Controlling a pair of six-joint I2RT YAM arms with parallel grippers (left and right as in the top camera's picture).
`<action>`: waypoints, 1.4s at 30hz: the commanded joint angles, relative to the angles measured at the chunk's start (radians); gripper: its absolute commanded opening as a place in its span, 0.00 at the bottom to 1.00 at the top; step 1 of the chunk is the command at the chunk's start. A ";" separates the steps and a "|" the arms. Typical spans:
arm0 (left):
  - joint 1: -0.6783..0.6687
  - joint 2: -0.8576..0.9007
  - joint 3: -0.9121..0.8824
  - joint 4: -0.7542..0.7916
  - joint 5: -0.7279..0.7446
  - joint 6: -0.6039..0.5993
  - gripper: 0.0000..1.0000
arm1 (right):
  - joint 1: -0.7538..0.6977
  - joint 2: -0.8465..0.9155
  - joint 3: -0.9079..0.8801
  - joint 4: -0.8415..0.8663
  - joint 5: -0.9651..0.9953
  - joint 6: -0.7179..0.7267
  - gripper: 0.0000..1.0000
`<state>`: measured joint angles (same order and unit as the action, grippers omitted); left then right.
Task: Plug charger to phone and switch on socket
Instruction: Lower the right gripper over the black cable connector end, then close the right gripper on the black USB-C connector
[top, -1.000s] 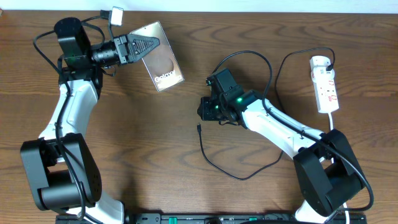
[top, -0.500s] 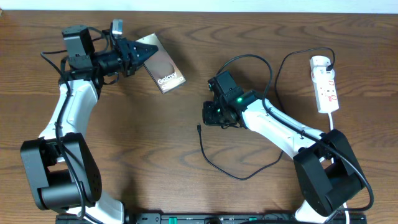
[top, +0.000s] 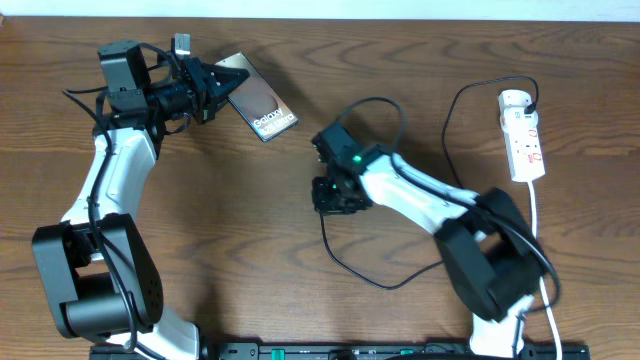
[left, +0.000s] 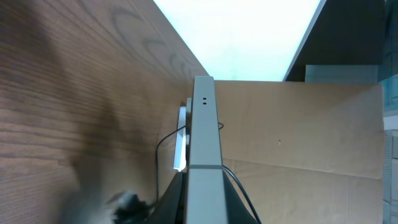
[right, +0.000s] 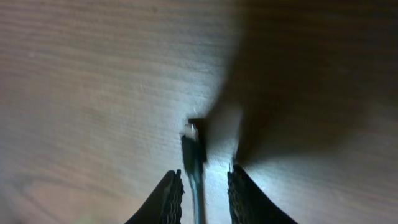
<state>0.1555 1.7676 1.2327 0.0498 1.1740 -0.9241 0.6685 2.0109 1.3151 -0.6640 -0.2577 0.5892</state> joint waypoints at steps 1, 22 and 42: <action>0.005 -0.005 0.015 0.007 0.019 -0.017 0.07 | 0.014 0.081 0.103 -0.040 0.006 -0.047 0.24; 0.064 -0.005 0.015 0.007 0.048 -0.017 0.07 | 0.042 0.147 0.209 -0.212 0.070 -0.055 0.01; 0.064 -0.005 0.015 0.007 0.049 -0.021 0.07 | -0.043 0.144 0.309 -0.125 0.407 -0.517 0.01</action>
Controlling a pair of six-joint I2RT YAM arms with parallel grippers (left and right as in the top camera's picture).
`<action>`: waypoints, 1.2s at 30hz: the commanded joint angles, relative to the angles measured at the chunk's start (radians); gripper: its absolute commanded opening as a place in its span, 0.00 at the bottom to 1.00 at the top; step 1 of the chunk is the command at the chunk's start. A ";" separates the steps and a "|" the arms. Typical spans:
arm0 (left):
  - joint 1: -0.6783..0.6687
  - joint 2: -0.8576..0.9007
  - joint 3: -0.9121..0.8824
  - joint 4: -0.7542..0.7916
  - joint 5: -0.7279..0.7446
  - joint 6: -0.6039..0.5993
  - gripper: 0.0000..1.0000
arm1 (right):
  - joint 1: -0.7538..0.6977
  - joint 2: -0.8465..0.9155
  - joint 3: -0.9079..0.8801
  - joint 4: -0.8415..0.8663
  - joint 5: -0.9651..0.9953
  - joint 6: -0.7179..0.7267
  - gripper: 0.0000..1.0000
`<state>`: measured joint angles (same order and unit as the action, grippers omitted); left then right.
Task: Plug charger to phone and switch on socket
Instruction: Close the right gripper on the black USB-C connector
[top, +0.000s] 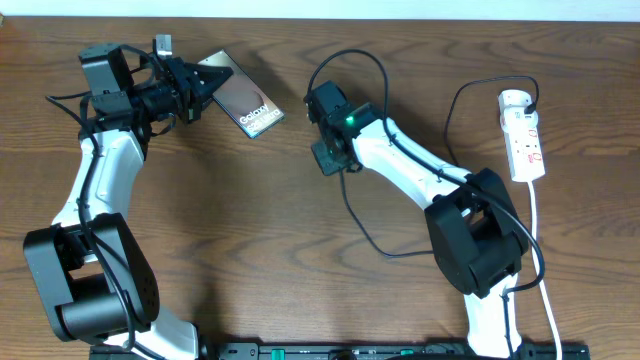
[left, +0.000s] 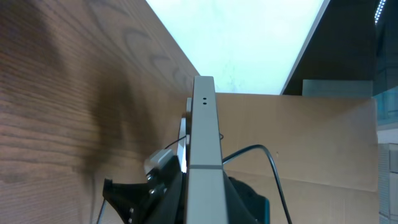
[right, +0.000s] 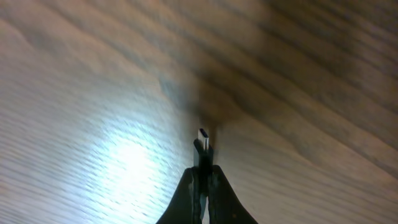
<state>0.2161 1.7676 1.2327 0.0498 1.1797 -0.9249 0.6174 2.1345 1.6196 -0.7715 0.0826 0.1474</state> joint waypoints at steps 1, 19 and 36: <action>0.003 -0.005 0.015 0.007 0.043 -0.020 0.07 | 0.008 0.029 0.004 -0.027 0.047 -0.075 0.01; 0.003 -0.005 0.015 0.007 0.043 -0.020 0.07 | -0.010 0.071 0.005 -0.154 -0.039 -0.074 0.24; 0.003 -0.005 0.015 0.007 0.043 -0.020 0.07 | -0.063 0.090 0.004 -0.188 -0.122 -0.028 0.19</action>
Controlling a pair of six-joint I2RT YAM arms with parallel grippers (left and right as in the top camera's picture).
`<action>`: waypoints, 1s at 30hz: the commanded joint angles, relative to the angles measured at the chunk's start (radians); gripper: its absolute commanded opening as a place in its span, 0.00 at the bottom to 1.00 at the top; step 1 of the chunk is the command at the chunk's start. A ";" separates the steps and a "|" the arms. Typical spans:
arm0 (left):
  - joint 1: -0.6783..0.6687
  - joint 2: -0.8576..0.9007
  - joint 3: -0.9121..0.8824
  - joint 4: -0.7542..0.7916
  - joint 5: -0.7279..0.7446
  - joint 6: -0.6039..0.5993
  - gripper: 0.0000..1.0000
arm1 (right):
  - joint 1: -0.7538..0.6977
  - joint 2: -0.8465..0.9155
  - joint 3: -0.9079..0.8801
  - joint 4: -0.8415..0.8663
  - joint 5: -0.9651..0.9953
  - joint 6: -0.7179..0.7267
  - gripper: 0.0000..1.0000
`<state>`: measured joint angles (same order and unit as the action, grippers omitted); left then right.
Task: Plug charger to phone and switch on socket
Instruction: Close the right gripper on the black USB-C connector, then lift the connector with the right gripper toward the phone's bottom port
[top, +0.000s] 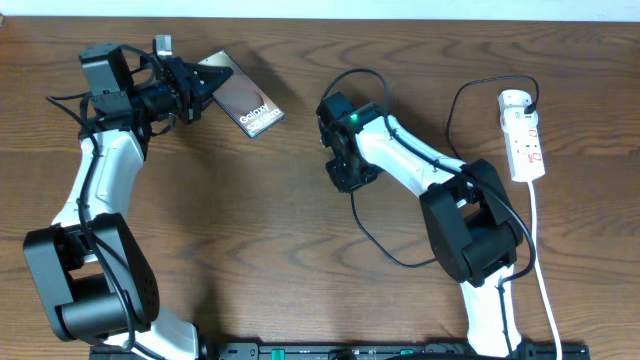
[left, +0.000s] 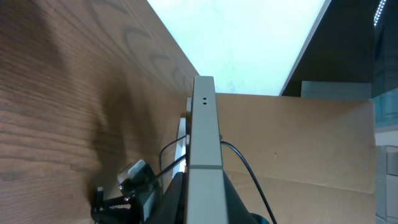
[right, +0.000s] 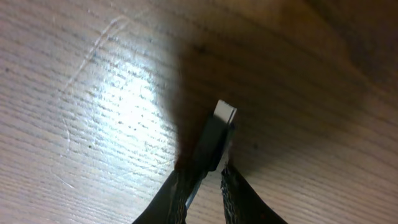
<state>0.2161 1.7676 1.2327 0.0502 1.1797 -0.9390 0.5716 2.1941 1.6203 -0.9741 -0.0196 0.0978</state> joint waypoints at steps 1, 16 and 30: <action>0.003 -0.005 0.015 0.006 0.043 -0.006 0.07 | -0.023 0.031 0.003 0.021 -0.028 0.021 0.20; 0.003 -0.005 0.015 0.006 0.042 -0.007 0.07 | -0.038 0.027 0.004 0.068 -0.121 -0.026 0.01; 0.003 -0.005 0.015 0.226 0.380 -0.019 0.08 | -0.174 -0.072 0.014 0.063 -1.091 -0.428 0.01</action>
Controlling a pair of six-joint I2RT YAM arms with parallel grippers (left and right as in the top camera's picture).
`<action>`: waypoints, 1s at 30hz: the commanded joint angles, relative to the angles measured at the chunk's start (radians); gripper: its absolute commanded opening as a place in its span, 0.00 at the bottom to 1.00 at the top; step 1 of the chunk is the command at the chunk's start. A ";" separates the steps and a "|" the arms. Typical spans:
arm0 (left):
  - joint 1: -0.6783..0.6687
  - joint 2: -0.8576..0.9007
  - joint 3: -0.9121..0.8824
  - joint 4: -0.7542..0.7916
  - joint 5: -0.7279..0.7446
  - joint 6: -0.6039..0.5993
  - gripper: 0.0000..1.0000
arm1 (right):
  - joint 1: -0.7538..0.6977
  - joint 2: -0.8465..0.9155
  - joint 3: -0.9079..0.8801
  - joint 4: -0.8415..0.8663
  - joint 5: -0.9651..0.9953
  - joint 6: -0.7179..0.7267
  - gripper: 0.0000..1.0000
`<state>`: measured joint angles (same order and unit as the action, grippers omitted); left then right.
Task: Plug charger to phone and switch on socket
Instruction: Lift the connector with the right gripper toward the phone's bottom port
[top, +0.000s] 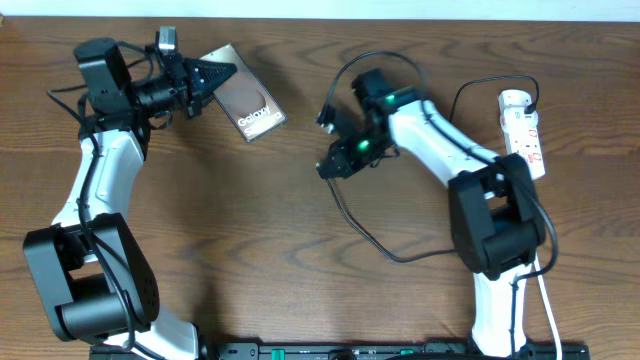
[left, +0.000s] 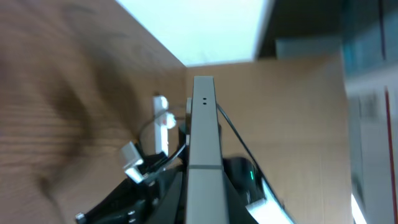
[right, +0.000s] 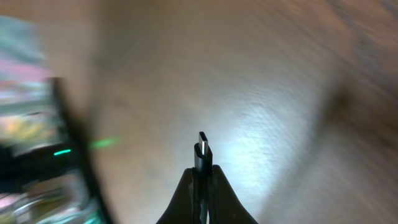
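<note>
The dark Galaxy phone (top: 247, 105) is held off the table at the back left, with my left gripper (top: 212, 76) shut on it. In the left wrist view the phone (left: 203, 134) shows edge-on, rising from the left gripper (left: 203, 193). My right gripper (top: 330, 166) at the table's middle is shut on the black charger plug (right: 203, 151), whose metal tip sticks out beyond the right gripper (right: 203, 173). The black cable (top: 362, 240) loops back to the white socket strip (top: 524, 125) at the far right. The strip's switch is too small to read.
The right arm (left: 249, 177) with its green light shows behind the phone in the left wrist view. A blurred dark edge (right: 73, 140) stands at the left of the right wrist view. The wooden table (top: 260, 260) carries only the cable and strip.
My right gripper has turned from pointing down at the table to pointing left, with the plug now straight in its jaws instead of tilted. The left wrist view has shifted a little.
My right gripper stood open around the plug lying on the table while the left held the phone up. Then it was shut on the plug, higher and nearer the phone. Then the plug was tilted against the table. Now it is held straight, off the table.
</note>
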<state>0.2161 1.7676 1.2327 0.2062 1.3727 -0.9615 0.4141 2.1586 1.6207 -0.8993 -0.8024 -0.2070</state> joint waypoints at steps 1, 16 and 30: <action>0.003 -0.005 0.015 0.094 0.200 0.003 0.07 | -0.016 -0.036 0.014 -0.013 -0.344 -0.124 0.01; 0.003 -0.005 0.015 0.107 0.045 0.010 0.07 | -0.001 -0.045 0.015 0.035 -0.728 -0.119 0.01; 0.003 -0.005 0.015 0.107 0.032 0.050 0.07 | 0.076 -0.047 0.015 0.356 -0.760 0.156 0.01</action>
<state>0.2161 1.7676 1.2327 0.3038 1.3987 -0.9340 0.4706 2.1498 1.6211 -0.6090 -1.5219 -0.1741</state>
